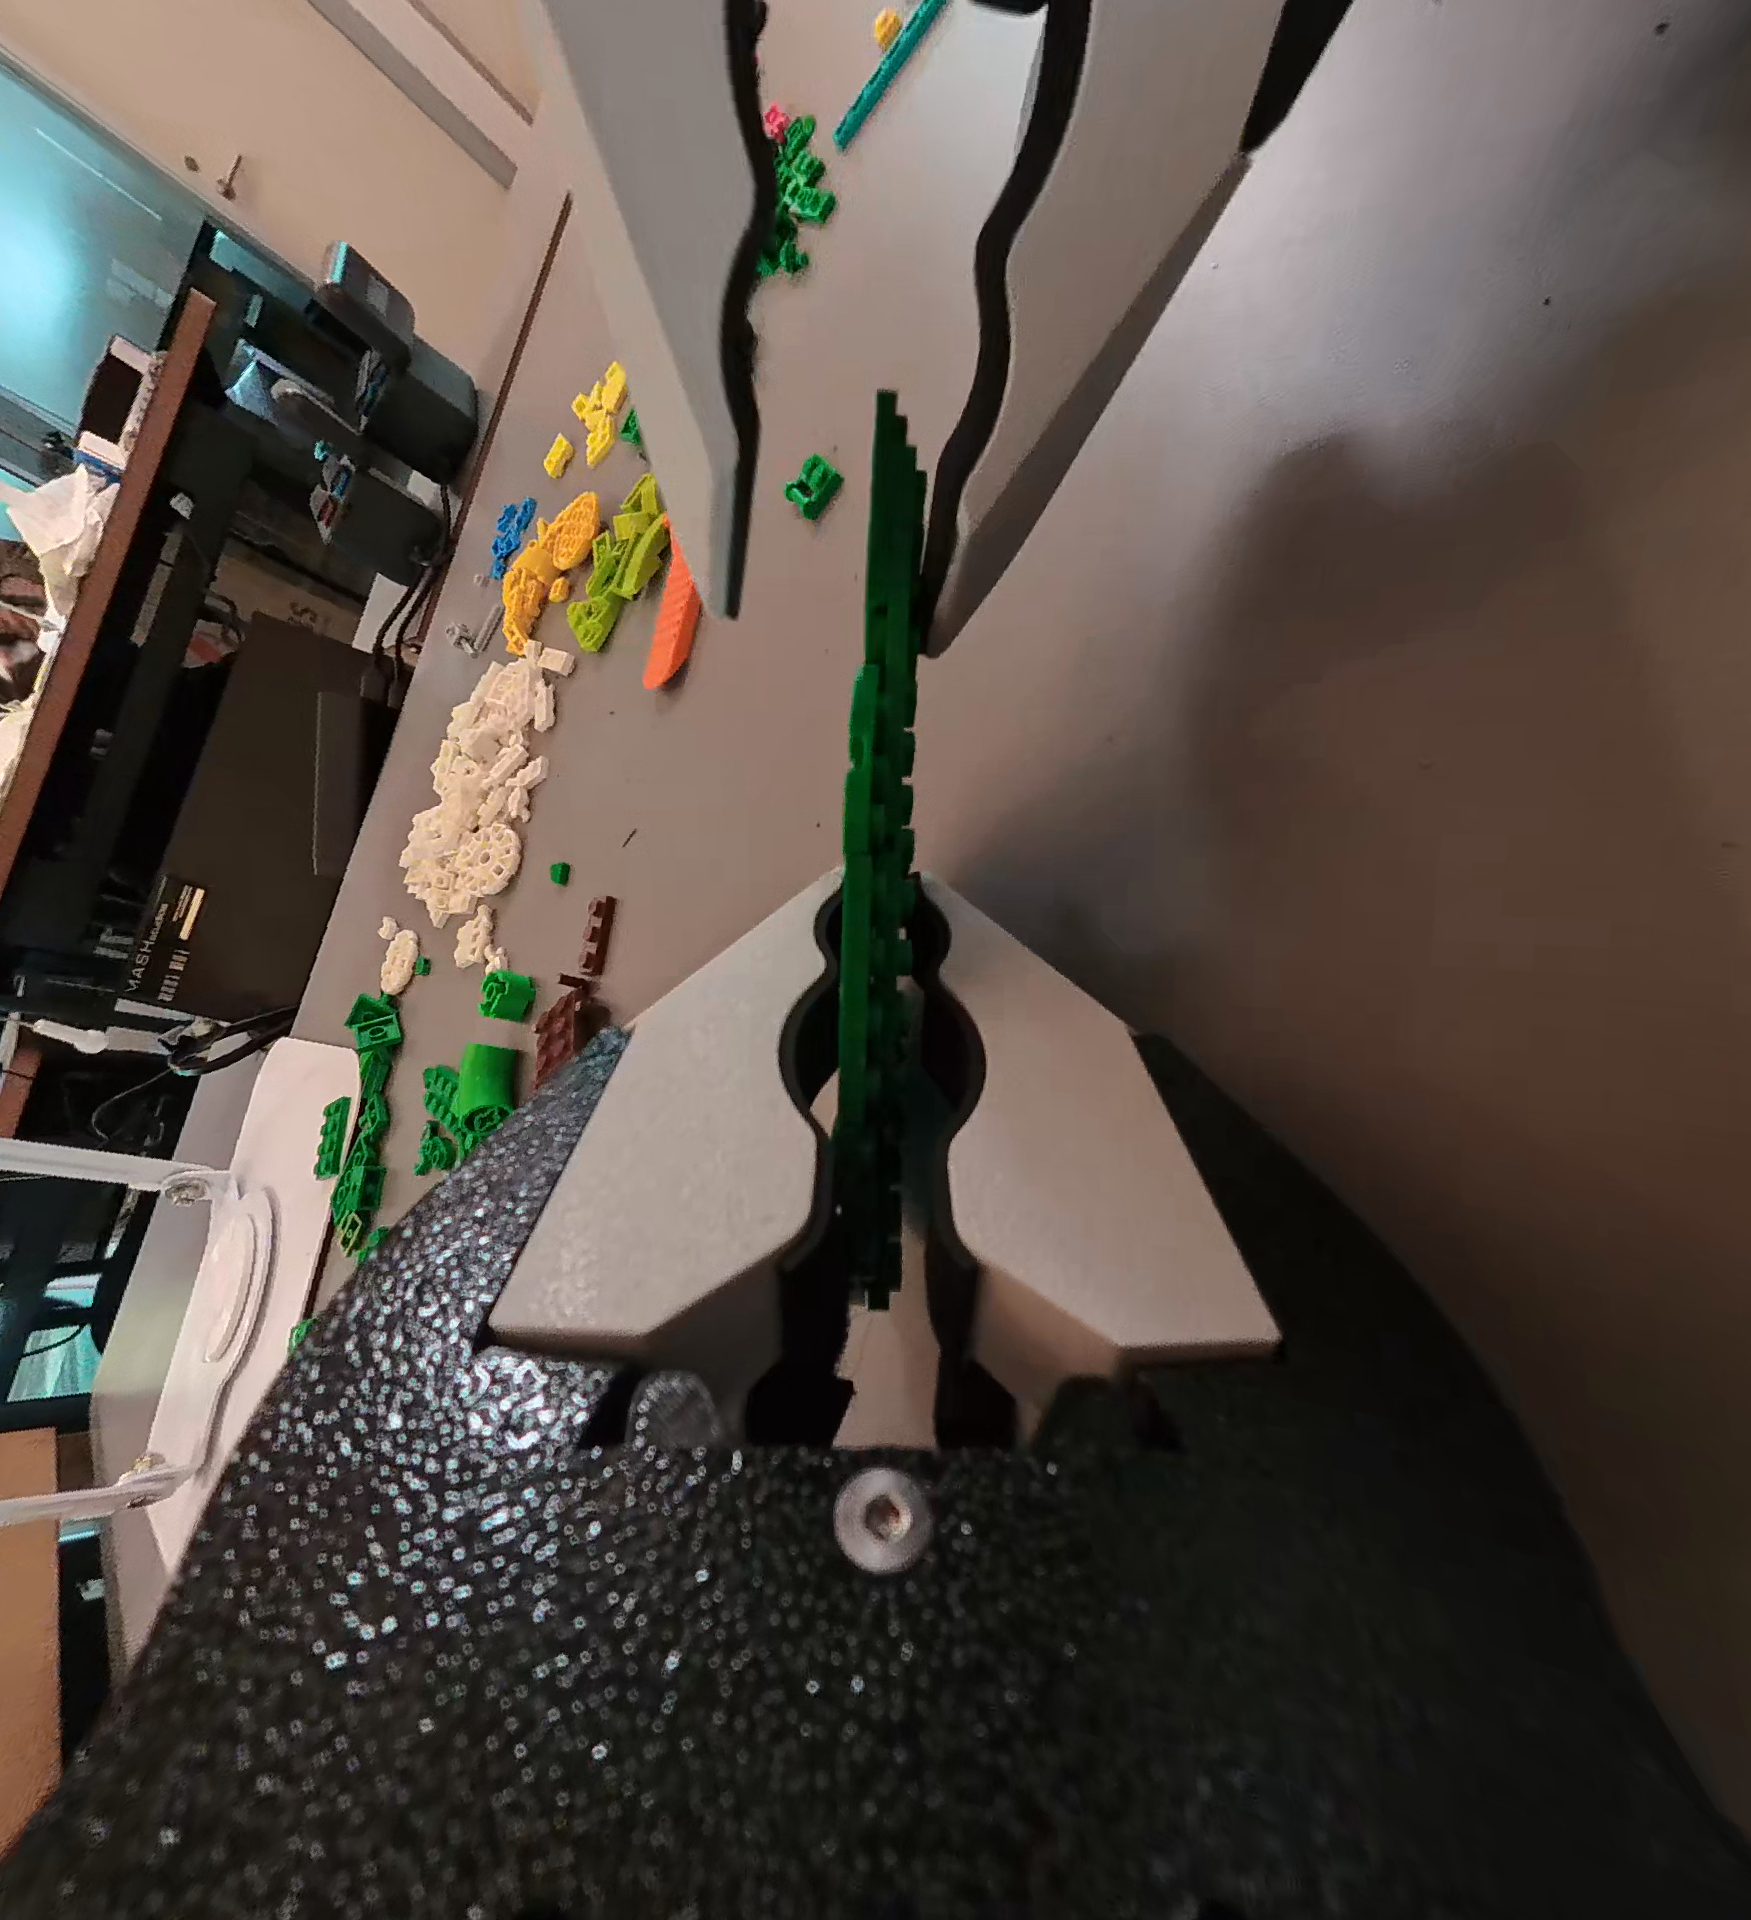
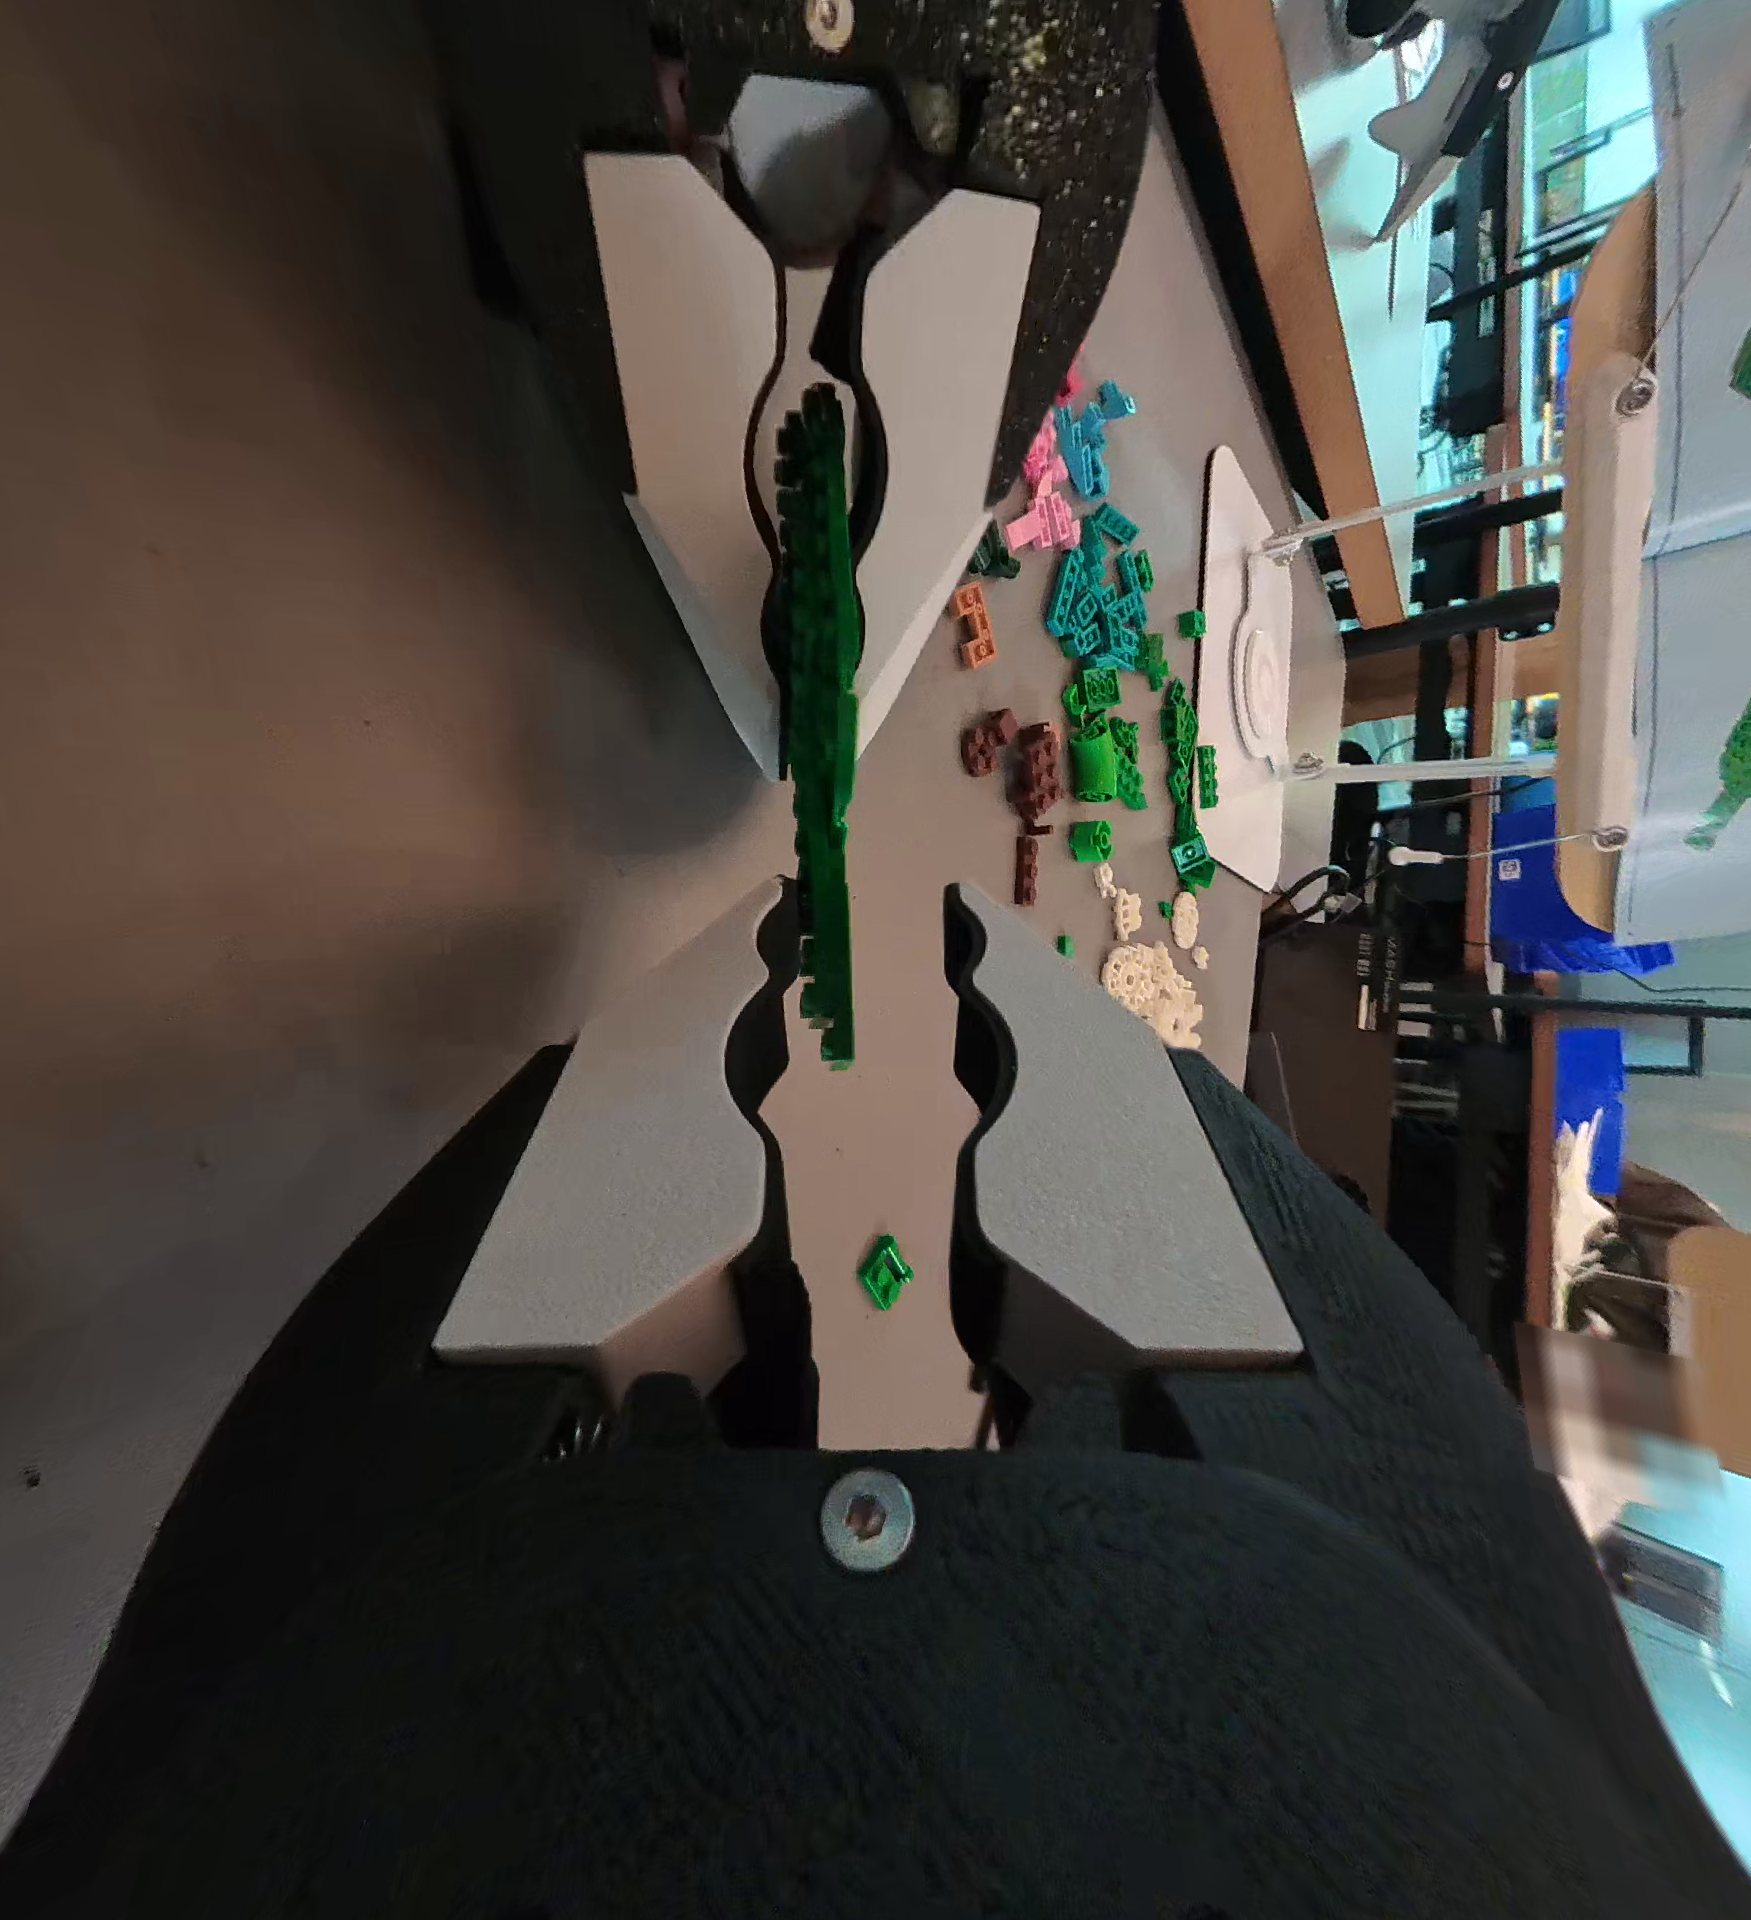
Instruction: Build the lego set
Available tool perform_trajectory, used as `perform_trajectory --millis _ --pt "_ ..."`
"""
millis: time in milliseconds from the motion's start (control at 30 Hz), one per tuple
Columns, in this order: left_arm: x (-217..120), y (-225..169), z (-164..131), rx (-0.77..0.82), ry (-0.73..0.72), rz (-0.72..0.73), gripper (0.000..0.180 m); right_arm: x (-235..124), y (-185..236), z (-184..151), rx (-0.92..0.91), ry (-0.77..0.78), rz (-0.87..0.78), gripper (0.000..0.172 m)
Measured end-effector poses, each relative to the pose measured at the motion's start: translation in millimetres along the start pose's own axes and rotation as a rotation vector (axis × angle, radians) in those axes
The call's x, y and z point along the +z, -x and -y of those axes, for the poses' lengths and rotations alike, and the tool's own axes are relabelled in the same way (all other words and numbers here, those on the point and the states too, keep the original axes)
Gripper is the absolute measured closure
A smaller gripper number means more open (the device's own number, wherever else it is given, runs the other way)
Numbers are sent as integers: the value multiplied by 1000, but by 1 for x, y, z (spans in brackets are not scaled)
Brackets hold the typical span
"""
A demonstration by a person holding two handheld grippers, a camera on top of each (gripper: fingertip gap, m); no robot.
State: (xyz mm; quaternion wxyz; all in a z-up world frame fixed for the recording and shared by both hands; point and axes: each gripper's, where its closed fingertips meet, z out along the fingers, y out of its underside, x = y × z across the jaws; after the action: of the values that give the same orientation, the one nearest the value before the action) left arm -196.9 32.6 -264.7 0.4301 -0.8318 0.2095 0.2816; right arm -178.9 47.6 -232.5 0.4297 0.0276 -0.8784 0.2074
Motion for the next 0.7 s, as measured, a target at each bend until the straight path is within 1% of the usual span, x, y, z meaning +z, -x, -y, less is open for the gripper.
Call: perform_trajectory --millis 133,233,333,367,433,500,567,633,667,700 --pt "-1 3 -2 -17 -4 9 174 3 4 1 -55 13 1 161" --pt "0 4 -3 -3 7 21 174 4 4 -1 -67 30 -4 163" --pt "0 8 0 41 5 65 175 2 -3 -1 -79 26 -45 155" --pt "-1 13 1 83 5 115 174 1 -8 0 -97 23 -81 153" --pt "-4 25 6 201 19 238 174 -3 -19 0 -152 27 -163 141" --pt "-6 33 4 292 66 328 174 -5 -29 -9 -201 75 -235 128" --pt "-10 41 5 332 81 394 174 -5 -34 -15 -245 99 -281 127" --pt "-14 46 8 331 68 437 174 -4 -35 -21 -313 128 -318 128" --pt "-16 49 10 326 59 454 174 -3 -37 -20 -357 134 -350 130" --pt "-17 50 12 320 49 462 174 -4 -39 -18 -405 132 -386 138"
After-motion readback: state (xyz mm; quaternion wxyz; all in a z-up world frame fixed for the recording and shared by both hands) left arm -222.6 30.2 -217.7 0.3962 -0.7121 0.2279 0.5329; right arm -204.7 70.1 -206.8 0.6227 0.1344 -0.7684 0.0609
